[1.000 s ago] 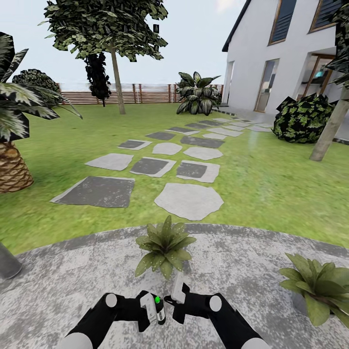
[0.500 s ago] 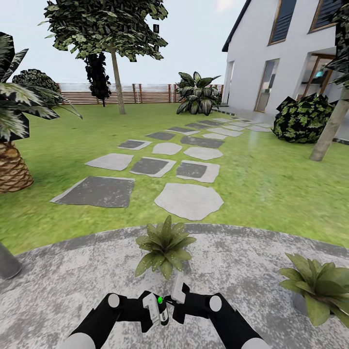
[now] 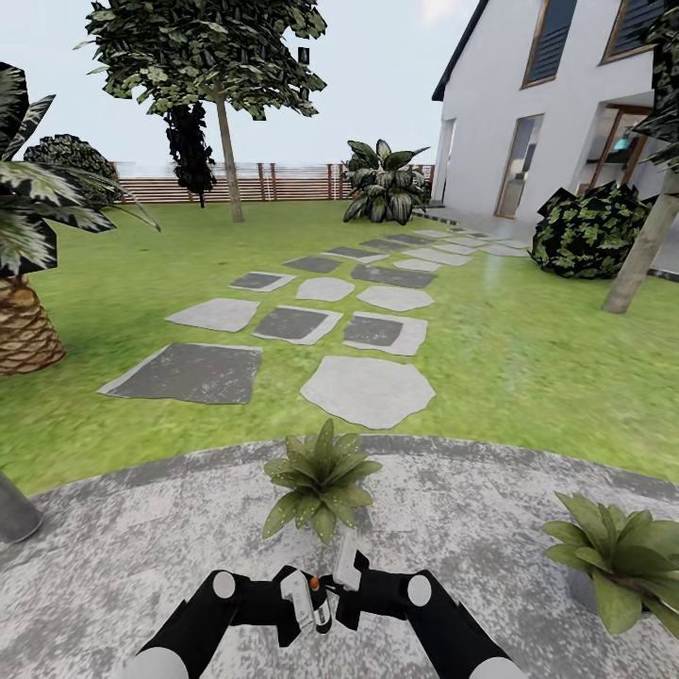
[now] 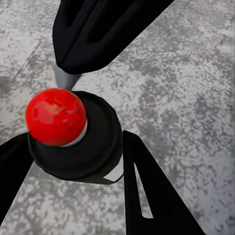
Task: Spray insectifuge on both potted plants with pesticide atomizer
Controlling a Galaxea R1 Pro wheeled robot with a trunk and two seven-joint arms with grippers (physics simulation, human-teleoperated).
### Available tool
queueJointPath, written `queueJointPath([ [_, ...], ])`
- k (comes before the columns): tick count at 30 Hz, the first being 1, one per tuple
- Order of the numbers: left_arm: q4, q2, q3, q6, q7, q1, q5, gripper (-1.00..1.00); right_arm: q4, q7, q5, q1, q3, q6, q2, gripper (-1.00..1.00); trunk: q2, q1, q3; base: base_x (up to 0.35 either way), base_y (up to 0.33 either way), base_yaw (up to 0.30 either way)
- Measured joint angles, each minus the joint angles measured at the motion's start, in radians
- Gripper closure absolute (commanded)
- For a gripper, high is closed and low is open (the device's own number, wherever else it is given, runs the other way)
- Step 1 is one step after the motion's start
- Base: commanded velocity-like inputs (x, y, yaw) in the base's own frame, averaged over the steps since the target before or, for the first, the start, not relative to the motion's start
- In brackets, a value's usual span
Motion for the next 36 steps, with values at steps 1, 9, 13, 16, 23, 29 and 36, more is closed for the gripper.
queueJointPath([
  [1, 0.000, 0.000, 0.000, 0.000, 0.000, 0.000, 0.000, 1.00, 0.000, 0.000, 0.000, 0.000, 0.000, 0.000, 0.000, 1.00, 0.000, 0.000, 0.000, 0.000, 0.000, 0.000],
  [9, 0.003, 0.009, -0.001, 0.000, 0.000, 0.000, -0.001, 1.00, 0.000, 0.000, 0.000, 0.000, 0.000, 0.000, 0.000, 1.00, 0.000, 0.000, 0.000, 0.000, 0.000, 0.000],
  [13, 0.005, 0.051, -0.005, 0.001, 0.000, 0.007, -0.012, 1.00, 0.001, 0.000, 0.000, 0.000, 0.000, 0.000, 0.000, 1.00, 0.000, 0.000, 0.000, 0.000, 0.000, 0.000],
  [16, 0.006, 0.143, -0.005, 0.002, -0.001, 0.016, -0.005, 1.00, 0.003, 0.000, 0.000, 0.000, 0.000, 0.000, 0.000, 1.00, 0.000, 0.000, 0.000, 0.000, 0.000, 0.000],
  [23, 0.075, 0.321, 0.003, -0.115, 0.000, 0.018, -0.004, 1.00, 0.012, -0.001, 0.004, 0.000, -0.001, 0.000, 0.000, -1.00, 0.000, 0.000, 0.000, 0.000, 0.000, 0.000],
  [29, 0.084, 0.350, 0.014, -0.125, 0.025, 0.032, 0.009, 1.00, 0.078, -0.127, 0.000, 0.001, -0.008, -0.002, -0.032, -1.00, 0.000, 0.000, 0.000, 0.000, 0.000, 0.000],
  [36, 0.286, 0.332, 0.097, -0.136, 0.322, 0.041, 0.192, 1.00, 0.439, -0.619, -0.039, 0.004, -0.018, -0.014, -0.101, -1.00, 0.000, 0.000, 0.000, 0.000, 0.000, 0.000],
])
